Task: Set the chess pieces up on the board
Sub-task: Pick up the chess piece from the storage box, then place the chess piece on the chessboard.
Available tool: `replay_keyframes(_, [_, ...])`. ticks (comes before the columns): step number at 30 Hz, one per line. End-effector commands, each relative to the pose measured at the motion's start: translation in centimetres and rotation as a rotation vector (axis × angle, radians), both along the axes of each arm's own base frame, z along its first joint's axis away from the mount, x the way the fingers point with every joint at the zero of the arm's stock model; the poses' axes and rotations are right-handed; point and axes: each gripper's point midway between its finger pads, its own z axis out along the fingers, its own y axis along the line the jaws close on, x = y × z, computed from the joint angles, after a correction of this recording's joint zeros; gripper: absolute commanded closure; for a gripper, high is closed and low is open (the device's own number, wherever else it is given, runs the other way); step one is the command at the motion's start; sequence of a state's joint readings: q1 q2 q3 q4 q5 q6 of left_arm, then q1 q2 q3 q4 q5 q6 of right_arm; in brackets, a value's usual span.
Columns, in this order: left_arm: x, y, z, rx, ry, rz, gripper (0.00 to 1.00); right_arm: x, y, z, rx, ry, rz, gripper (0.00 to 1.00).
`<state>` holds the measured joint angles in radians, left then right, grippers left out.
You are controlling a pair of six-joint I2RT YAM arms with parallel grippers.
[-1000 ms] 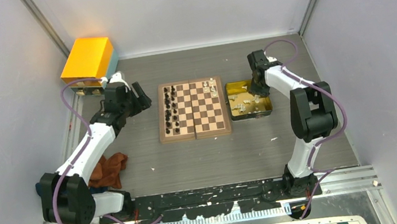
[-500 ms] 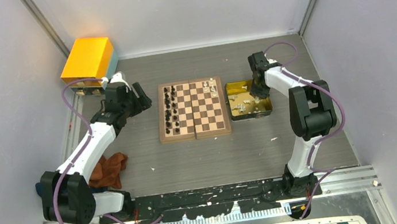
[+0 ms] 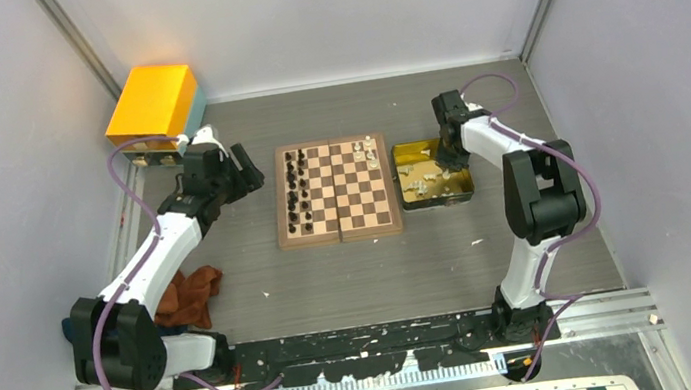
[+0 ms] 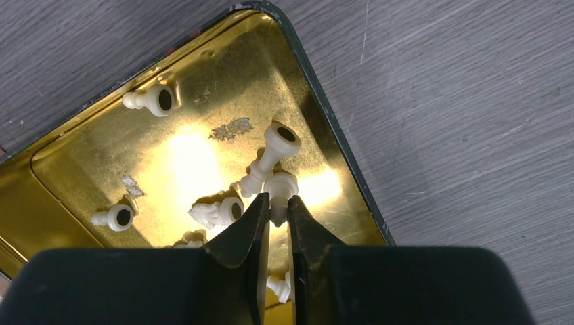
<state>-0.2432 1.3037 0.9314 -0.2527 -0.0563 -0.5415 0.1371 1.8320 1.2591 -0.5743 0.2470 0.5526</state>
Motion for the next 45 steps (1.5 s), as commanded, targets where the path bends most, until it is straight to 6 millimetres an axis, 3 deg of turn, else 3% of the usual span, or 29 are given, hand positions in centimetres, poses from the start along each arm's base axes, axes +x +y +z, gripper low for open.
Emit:
replay_keyframes(1, [1.3,-0.5,2.9,-0.013,-0.087,-0.011,0.30,0.4,-0.1,2.8,0.007,-0.073,-0.005,0.99])
replay_keyframes(13, [0.9,-0.3,3.9,-0.017,-0.109,0.000,0.30,0.7,1.7,8.9,0.034,-0.157,0.077,0.99])
replay_keyframes(21, [0.5,-0.5,4.0,-0.038,-0.109,-0.003,0.30,-0.8,6.6,11.4,-0.008,-0.152,0.274,0.99])
replay_keyframes(28, [0.3,-0.5,4.3,-0.040,-0.113,-0.007,0.30,-2.7,12.1,11.8,-0.027,-0.155,0.450,0.99])
replay_keyframes(33, [0.2,-0.5,4.5,-0.041,-0.111,-0.011,0.30,-3.7,14.9,11.5,-0.036,-0.150,0.533,0.99])
replay_keyframes(45, [0.2,-0.6,4.3,-0.039,-0.107,-0.016,0.30,-4.1,18.4,9.1,-0.055,-0.106,0.628,0.99])
